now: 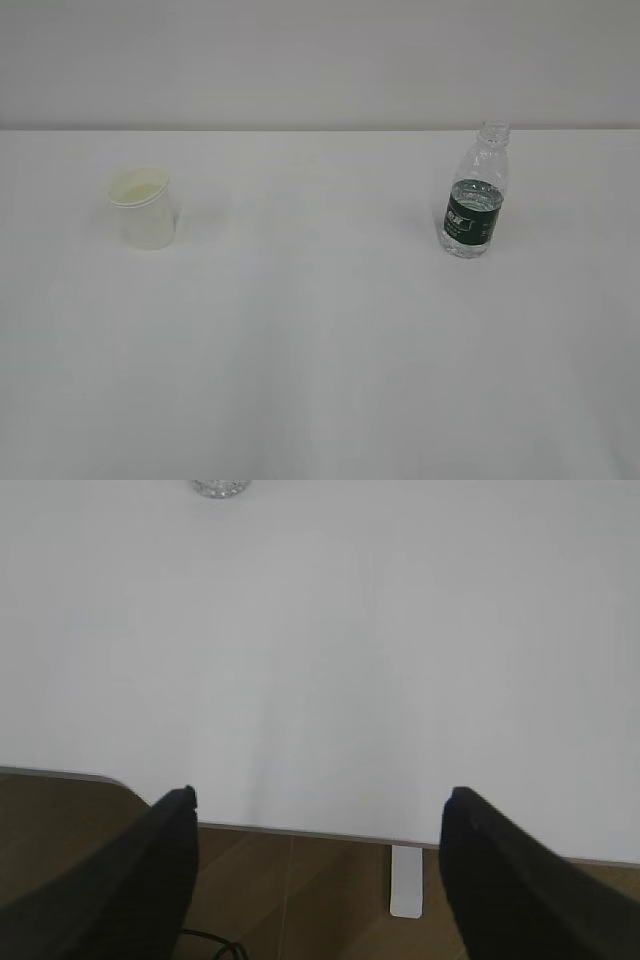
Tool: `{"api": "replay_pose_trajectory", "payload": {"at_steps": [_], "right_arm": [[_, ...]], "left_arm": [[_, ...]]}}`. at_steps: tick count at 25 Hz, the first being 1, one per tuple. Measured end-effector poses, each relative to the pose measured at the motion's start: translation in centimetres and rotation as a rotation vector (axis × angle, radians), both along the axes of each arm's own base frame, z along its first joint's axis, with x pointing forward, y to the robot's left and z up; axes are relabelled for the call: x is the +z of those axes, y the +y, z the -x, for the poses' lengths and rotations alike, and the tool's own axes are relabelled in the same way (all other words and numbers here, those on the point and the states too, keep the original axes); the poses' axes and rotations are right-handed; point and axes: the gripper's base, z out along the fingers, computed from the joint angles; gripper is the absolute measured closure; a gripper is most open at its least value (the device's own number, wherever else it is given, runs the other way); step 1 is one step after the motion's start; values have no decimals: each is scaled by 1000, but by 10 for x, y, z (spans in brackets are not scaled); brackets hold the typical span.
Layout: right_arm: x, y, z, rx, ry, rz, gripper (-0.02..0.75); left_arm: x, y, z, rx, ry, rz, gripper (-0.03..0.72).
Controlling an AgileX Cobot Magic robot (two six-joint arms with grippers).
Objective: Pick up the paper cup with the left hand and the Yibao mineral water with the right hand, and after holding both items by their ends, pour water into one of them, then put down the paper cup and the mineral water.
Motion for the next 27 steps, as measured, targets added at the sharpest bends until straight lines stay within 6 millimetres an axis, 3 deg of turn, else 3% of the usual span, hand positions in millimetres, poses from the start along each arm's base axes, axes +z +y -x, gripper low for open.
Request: {"api": "replay_pose_trajectory", "payload": {"at_steps": [3,6,27], "right_arm": [[0,0,0,0,0,0,167],[0,0,0,0,0,0,167],[0,0,0,0,0,0,167]], "left_arm": [[0,0,0,-1,0,-1,118],[0,0,0,-1,0,-1,94],[0,0,0,-1,0,-1,95]]}}
